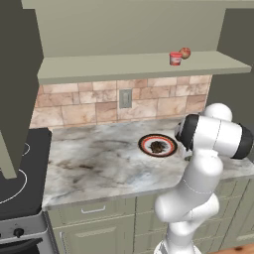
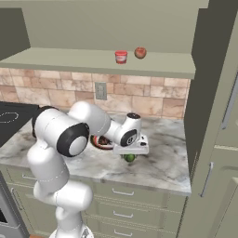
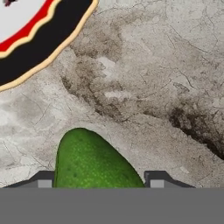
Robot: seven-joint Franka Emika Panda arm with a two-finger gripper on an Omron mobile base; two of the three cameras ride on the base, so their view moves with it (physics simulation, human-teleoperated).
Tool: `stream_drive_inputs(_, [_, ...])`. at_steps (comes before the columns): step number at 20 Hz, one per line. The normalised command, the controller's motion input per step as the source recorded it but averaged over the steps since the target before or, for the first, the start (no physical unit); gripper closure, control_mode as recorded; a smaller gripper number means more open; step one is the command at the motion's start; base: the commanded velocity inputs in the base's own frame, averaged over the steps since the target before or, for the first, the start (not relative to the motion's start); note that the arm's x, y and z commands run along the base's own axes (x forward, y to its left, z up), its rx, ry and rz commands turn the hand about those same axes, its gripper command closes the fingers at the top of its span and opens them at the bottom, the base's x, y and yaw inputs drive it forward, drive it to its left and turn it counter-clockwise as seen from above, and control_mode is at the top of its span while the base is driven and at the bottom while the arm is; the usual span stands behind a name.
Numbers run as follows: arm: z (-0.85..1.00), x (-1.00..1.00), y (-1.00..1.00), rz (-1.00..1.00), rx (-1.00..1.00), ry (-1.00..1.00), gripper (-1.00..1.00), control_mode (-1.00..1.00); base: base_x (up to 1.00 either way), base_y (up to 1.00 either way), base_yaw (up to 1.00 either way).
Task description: Pick the avocado and bread from the counter and place them on the plate. Then pick the jam from the cabinet and place it next to the plate. Lastly close the cabinet door.
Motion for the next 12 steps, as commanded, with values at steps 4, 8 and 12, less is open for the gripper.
stream_drive_inputs(4, [0.09,-0.17,-0.01,0.00,0.00,-0.08,1.00,-1.00,0.00,0.00,0.00])
stream_drive_inputs(8, [0.31,-0.12,0.00,0.00,0.00,-0.11,1.00,-1.00,0.00,0.00,0.00])
stream_drive_inputs(12, [0.38,-0.05,0.00,0.00,0.03,-0.11,1.00,-1.00,0.00,0.00,0.00])
